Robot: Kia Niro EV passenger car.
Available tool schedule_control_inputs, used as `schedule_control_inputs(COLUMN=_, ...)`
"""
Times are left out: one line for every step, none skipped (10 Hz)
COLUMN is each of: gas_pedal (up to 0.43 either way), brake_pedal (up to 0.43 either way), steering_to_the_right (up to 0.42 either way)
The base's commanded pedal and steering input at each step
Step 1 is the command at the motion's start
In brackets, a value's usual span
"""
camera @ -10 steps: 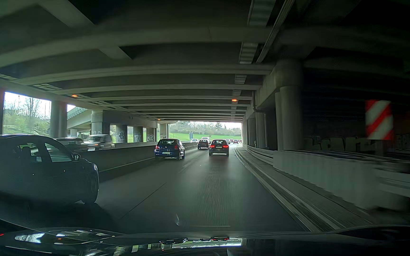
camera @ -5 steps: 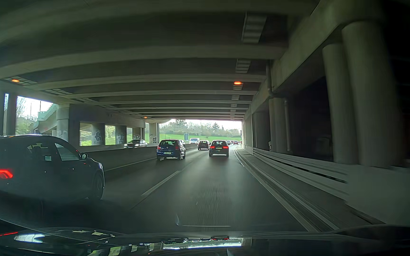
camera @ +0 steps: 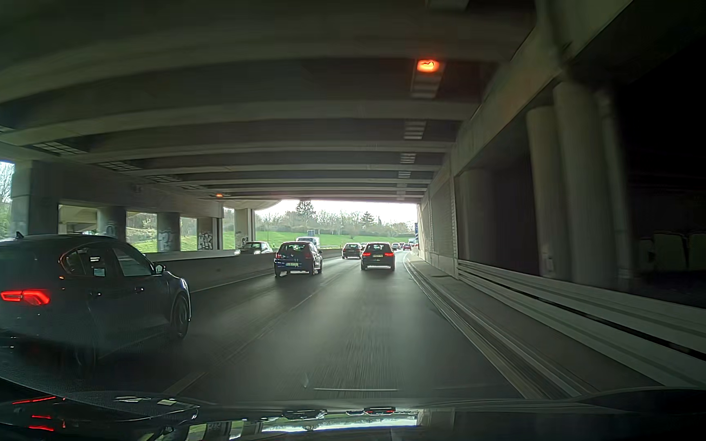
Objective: Follow the waypoints while adhering to traffic rules and regulations
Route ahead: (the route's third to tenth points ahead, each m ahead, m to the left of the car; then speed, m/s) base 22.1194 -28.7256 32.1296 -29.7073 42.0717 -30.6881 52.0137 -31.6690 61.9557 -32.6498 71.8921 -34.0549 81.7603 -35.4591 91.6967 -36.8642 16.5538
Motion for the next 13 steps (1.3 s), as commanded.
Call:
schedule_control_inputs(gas_pedal=0.209, brake_pedal=0.000, steering_to_the_right=0.001)
schedule_control_inputs(gas_pedal=0.209, brake_pedal=0.000, steering_to_the_right=0.002)
schedule_control_inputs(gas_pedal=0.209, brake_pedal=0.000, steering_to_the_right=0.002)
schedule_control_inputs(gas_pedal=0.209, brake_pedal=0.000, steering_to_the_right=0.001)
schedule_control_inputs(gas_pedal=0.209, brake_pedal=0.000, steering_to_the_right=0.001)
schedule_control_inputs(gas_pedal=0.209, brake_pedal=0.000, steering_to_the_right=0.002)
schedule_control_inputs(gas_pedal=0.209, brake_pedal=0.000, steering_to_the_right=0.002)
schedule_control_inputs(gas_pedal=0.209, brake_pedal=0.000, steering_to_the_right=0.002)
schedule_control_inputs(gas_pedal=0.209, brake_pedal=0.000, steering_to_the_right=0.002)
schedule_control_inputs(gas_pedal=0.209, brake_pedal=0.000, steering_to_the_right=0.002)
schedule_control_inputs(gas_pedal=0.209, brake_pedal=0.000, steering_to_the_right=0.002)
schedule_control_inputs(gas_pedal=0.209, brake_pedal=0.000, steering_to_the_right=0.002)
schedule_control_inputs(gas_pedal=0.209, brake_pedal=0.000, steering_to_the_right=0.002)
